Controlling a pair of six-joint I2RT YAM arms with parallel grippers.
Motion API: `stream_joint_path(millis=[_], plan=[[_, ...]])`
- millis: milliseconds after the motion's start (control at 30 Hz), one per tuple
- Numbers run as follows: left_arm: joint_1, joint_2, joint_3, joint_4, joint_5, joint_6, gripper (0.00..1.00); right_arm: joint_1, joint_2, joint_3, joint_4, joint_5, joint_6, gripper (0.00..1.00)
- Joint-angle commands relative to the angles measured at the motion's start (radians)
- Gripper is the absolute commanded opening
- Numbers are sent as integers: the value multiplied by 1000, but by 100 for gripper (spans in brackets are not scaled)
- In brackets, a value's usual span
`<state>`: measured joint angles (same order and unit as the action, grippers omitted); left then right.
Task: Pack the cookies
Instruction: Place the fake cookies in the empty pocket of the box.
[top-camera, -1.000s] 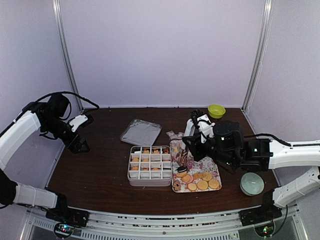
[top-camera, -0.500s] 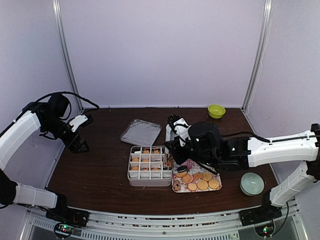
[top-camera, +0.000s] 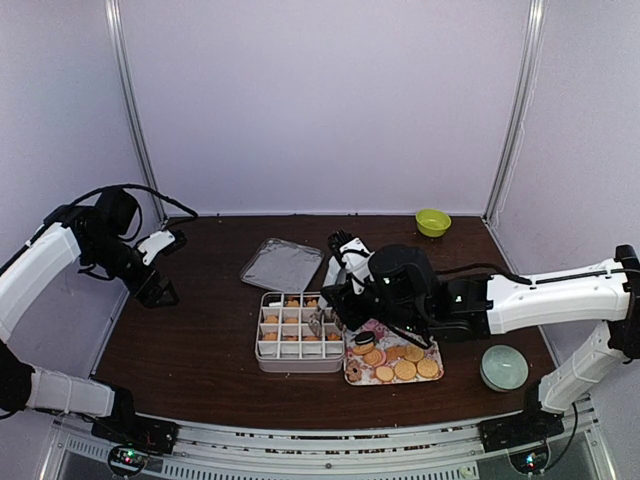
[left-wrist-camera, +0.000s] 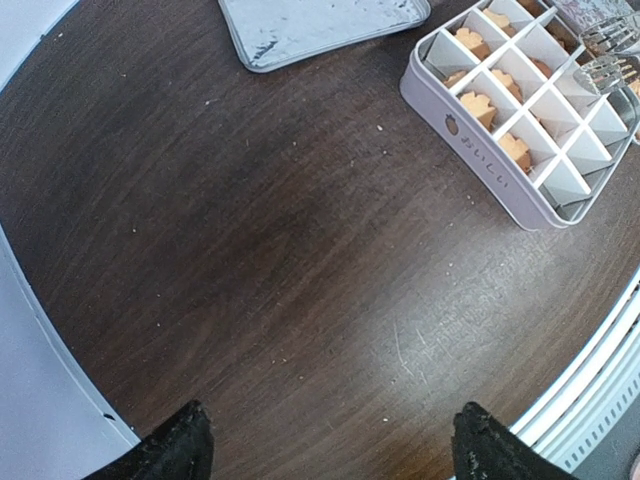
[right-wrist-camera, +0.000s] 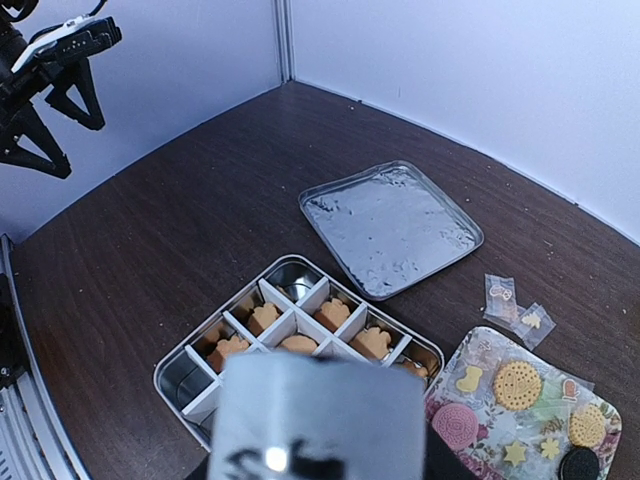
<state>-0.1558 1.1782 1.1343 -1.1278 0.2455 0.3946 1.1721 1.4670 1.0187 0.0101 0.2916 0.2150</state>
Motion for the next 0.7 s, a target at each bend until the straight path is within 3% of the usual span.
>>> stream_joint_path(millis=[0,233,667], plan=[[9,-19,-8,9,13,9,85,-2,-21,20,13,24,-3,41],[9,-22,-6,8,18,7,85,-8,-89,-2,4,70,-5,29],[7,-11,2,8,20,7,86,-79,-333,-171,-77,104,54,29]])
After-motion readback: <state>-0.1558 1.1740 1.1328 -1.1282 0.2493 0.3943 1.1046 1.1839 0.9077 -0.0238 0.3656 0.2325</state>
